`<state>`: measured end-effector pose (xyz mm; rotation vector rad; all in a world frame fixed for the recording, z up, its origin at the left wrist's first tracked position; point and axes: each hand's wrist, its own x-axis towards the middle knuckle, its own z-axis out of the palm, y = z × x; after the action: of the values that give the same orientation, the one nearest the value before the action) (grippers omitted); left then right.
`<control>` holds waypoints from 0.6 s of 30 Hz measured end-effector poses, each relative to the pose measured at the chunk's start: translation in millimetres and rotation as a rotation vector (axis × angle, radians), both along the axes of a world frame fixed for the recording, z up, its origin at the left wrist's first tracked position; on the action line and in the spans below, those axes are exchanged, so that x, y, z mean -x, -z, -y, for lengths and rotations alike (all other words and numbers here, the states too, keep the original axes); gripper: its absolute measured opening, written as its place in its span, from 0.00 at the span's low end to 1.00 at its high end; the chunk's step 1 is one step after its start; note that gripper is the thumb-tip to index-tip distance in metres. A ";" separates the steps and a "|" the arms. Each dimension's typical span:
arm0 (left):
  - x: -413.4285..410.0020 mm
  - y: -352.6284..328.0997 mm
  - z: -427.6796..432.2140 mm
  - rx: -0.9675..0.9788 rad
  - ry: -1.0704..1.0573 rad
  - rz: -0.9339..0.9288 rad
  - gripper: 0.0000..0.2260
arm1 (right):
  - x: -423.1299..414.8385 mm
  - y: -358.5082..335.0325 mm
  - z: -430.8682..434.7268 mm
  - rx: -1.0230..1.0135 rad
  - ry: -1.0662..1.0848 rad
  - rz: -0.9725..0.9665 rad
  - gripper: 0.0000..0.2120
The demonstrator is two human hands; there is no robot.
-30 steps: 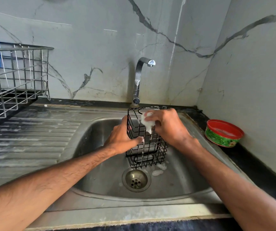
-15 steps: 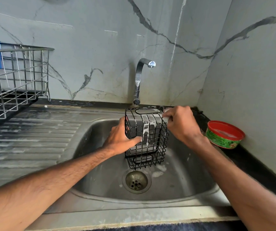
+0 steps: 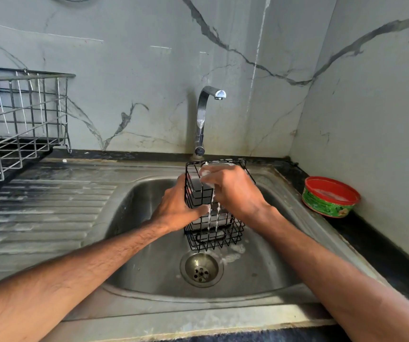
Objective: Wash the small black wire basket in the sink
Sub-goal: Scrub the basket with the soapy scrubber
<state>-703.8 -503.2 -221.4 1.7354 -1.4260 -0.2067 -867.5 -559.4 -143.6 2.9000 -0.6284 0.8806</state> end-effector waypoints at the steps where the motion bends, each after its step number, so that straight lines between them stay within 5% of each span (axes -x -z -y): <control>1: -0.8 0.0 -0.3 0.001 -0.004 -0.011 0.40 | 6.2 -1.6 6.8 -0.022 0.033 0.032 0.19; 7: -1.9 0.9 0.2 0.009 0.002 -0.007 0.36 | 53.3 -3.5 56.4 -0.163 0.284 0.198 0.18; 18: 0.1 -1.9 -3.2 0.010 0.039 0.003 0.38 | 39.8 -6.0 71.7 -0.209 0.310 0.282 0.14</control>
<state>-703.9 -500.0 -219.5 1.7015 -1.4614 -0.2178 -907.3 -631.1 -137.6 2.7514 -1.2219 1.2507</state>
